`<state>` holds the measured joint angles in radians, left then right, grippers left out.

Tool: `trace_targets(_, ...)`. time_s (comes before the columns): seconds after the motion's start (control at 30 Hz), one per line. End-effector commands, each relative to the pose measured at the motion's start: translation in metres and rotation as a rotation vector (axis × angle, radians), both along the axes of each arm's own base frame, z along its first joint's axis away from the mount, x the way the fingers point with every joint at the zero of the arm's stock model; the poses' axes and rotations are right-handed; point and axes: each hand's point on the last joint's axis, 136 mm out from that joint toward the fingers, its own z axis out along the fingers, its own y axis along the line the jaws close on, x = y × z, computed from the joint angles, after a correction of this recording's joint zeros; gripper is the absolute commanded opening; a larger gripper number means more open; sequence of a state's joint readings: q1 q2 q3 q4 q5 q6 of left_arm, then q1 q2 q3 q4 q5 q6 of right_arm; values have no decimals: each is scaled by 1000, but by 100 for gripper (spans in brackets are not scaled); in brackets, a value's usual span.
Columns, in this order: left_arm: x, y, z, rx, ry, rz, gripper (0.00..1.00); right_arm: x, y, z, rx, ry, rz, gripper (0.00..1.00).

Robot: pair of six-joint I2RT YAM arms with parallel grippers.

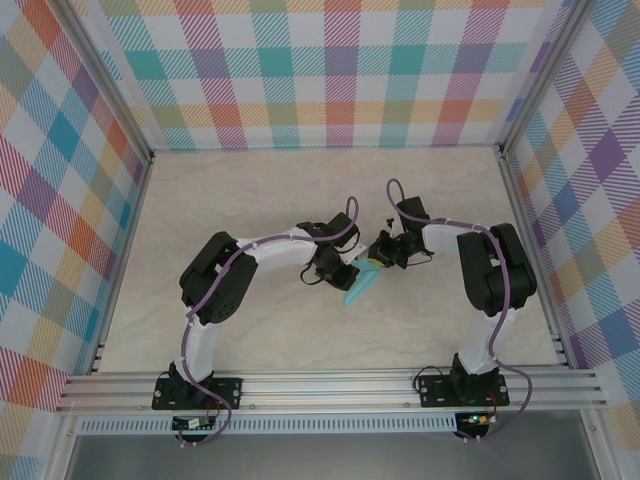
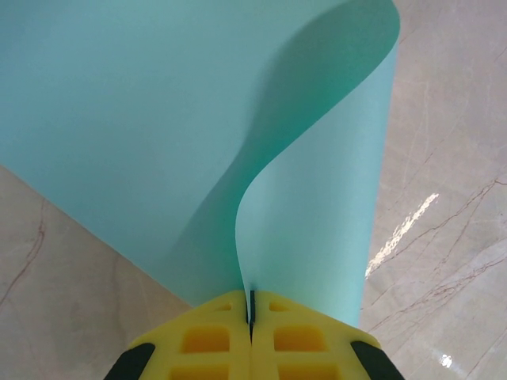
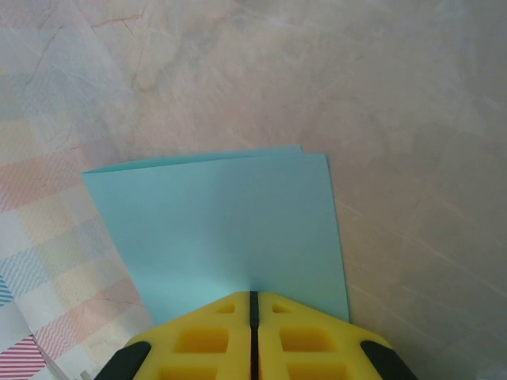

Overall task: Fold a paper plane with a square sheet of paper (pick it up from the middle)
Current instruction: Third fold the triangle at the center of the table.

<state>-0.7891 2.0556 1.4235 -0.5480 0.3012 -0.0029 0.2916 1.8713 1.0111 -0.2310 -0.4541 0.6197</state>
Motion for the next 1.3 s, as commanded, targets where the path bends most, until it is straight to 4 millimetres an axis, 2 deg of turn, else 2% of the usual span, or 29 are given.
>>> trace_targets(0.0, -4, 10, -13, 43, 17, 2, 4, -6, -4, -8, -22, 39, 8, 8)
trace_targets(0.4, -5, 12, -17, 54, 27, 11, 4, -6, -3, -5, -10, 35, 4, 9)
trace_targets(0.5, -5, 13, -20, 57, 24, 16, 4, -2, -3, 11, 5, -1, -11, 9)
trace_targets(0.67, -6, 14, -22, 60, 29, 16, 4, 0, -22, 50, 48, -86, -108, 12)
trace_targets(0.77, -6, 13, -21, 59, 27, 16, 4, -17, -28, 60, 72, -109, -141, 13)
trace_targets(0.87, -5, 13, -21, 55, 26, 19, 4, -41, -23, 62, 163, -114, -166, 13)
trace_targets(0.97, -6, 12, -20, 53, 27, 17, 4, -67, -11, 60, 190, -118, -156, 13)
trace_targets(1.07, -6, 13, -20, 53, 28, 18, 5, -88, 10, 57, 206, -109, -104, 9)
trace_targets(1.13, -6, 13, -21, 56, 31, 16, 4, -98, 17, 50, 187, -98, -101, 8)
trace_targets(1.27, -7, 12, -22, 51, 35, 14, 4, -105, 32, 44, 200, -90, -87, 9)
